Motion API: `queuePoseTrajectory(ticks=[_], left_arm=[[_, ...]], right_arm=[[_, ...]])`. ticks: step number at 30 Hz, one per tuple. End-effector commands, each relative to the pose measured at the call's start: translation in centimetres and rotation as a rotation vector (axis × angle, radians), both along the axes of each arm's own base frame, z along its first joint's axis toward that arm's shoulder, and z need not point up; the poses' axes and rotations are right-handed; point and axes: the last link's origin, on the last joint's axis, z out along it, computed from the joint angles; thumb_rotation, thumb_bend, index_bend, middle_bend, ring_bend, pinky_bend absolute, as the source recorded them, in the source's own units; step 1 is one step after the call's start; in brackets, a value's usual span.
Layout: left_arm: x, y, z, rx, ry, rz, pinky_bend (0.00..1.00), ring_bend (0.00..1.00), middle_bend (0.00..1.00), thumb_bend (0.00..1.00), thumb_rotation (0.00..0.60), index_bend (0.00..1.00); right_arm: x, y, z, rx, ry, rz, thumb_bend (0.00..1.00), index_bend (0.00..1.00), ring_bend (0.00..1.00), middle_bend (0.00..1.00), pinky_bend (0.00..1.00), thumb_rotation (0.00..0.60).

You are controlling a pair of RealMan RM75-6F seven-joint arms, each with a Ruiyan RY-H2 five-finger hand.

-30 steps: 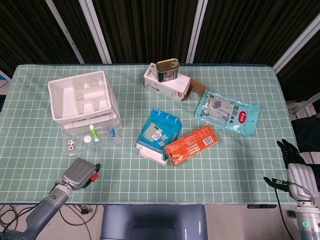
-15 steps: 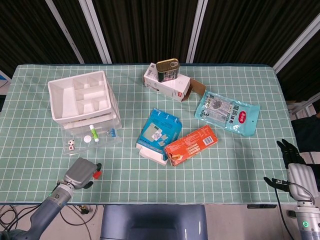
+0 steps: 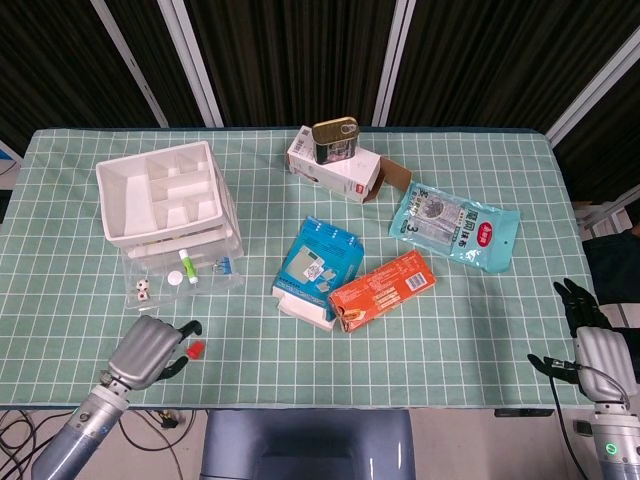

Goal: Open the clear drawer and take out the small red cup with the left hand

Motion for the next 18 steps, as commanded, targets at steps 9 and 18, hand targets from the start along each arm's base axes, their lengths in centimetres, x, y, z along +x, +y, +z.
queuePoseTrajectory(ticks=[9,18], left_arm=[[-6.1,-5.0,4.2,0.269,-0.09,0.115,0.05,0.0,0.0,0.15,0.6,0.0],[-8.2,-5.7,5.0,0.348,-0.105,0.168,0.0,0.0,0.0,0.12,0.6,0.0]], right_arm=[[0.0,-0.1,-0.1,0.001,0.001,-0.002,0.12,0.0,0.0,0.0,0.22,0.6],[0.1,-0.1,-0.2,0.005,0.005,-0.003,0.12,0.0,0.0,0.0,0.22,0.6]])
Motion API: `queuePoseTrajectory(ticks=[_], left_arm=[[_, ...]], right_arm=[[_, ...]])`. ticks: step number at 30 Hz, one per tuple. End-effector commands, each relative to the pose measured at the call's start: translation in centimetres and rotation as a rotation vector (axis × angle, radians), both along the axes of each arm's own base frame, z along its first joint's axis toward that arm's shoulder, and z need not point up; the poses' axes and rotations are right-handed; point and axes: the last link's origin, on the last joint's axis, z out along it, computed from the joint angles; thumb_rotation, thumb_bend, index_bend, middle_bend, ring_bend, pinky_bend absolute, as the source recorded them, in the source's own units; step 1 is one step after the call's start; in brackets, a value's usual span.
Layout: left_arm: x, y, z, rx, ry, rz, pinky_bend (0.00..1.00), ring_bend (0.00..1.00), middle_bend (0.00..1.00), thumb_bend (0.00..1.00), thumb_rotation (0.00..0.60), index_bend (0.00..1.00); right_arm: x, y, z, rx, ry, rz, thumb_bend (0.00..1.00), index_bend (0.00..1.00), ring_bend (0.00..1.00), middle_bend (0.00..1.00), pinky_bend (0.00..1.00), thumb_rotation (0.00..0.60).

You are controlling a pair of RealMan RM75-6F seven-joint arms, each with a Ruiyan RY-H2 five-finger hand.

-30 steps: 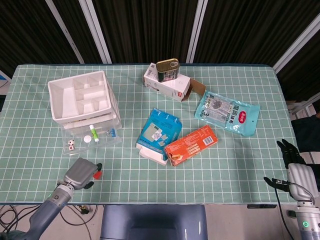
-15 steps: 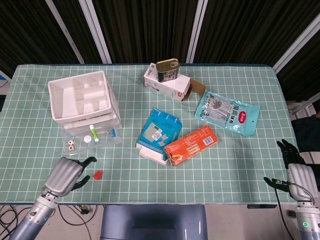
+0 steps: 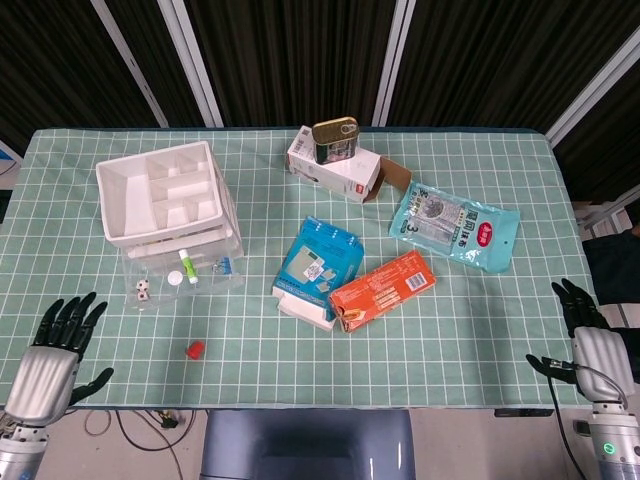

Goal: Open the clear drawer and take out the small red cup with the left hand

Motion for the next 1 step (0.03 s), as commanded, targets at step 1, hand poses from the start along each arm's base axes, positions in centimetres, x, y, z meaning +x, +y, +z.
queuePoseTrajectory(ticks=[1], left_arm=[[-0.57,-0.03,0.11,0.015,-0.008,0.02,0.0,0.0,0.0,0.11,0.6,0.0]], right_arm=[[-0.01,-0.04,-0.01,-0.001,0.001,-0.001,0.12,0.0,0.0,0.0,0.22,0.6]])
